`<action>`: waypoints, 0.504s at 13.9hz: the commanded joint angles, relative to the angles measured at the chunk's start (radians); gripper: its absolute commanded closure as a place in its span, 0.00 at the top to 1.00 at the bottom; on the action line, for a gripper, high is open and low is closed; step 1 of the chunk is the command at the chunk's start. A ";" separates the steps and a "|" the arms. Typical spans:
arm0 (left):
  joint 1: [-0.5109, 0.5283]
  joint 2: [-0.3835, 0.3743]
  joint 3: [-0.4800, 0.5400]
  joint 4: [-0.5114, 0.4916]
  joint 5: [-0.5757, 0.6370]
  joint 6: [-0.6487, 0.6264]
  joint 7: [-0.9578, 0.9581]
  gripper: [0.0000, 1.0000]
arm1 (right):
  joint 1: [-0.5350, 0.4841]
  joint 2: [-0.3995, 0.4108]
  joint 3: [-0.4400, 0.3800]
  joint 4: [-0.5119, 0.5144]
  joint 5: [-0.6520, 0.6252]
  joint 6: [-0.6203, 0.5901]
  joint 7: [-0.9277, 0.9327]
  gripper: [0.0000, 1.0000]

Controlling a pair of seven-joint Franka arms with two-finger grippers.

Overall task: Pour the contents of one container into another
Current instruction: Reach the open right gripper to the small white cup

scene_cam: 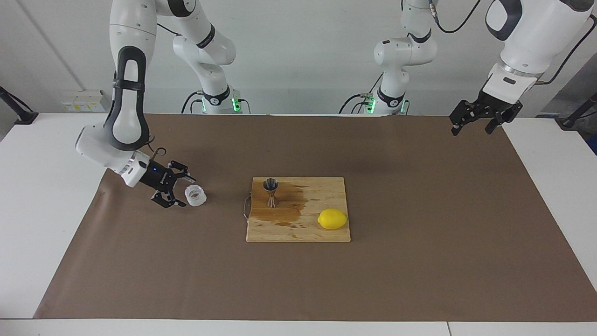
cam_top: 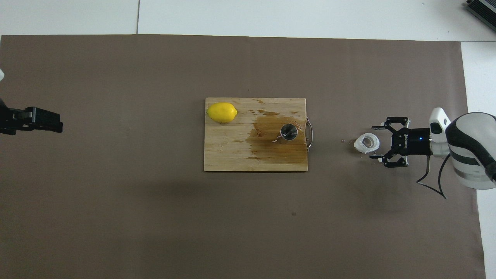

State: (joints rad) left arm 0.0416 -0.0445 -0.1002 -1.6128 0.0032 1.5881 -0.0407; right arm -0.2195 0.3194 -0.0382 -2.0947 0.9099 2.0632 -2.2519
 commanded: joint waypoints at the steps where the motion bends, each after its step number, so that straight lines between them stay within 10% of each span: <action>1: -0.009 -0.006 0.004 0.027 0.023 -0.046 0.010 1.00 | -0.003 0.024 0.011 0.004 0.082 -0.020 -0.064 1.00; 7: -0.005 -0.049 0.001 -0.056 -0.002 -0.010 0.012 1.00 | 0.003 0.041 0.011 0.005 0.107 -0.014 -0.133 0.89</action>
State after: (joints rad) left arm 0.0415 -0.0535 -0.1033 -1.6198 0.0042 1.5575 -0.0397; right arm -0.2144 0.3563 -0.0307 -2.0939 0.9917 2.0511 -2.3458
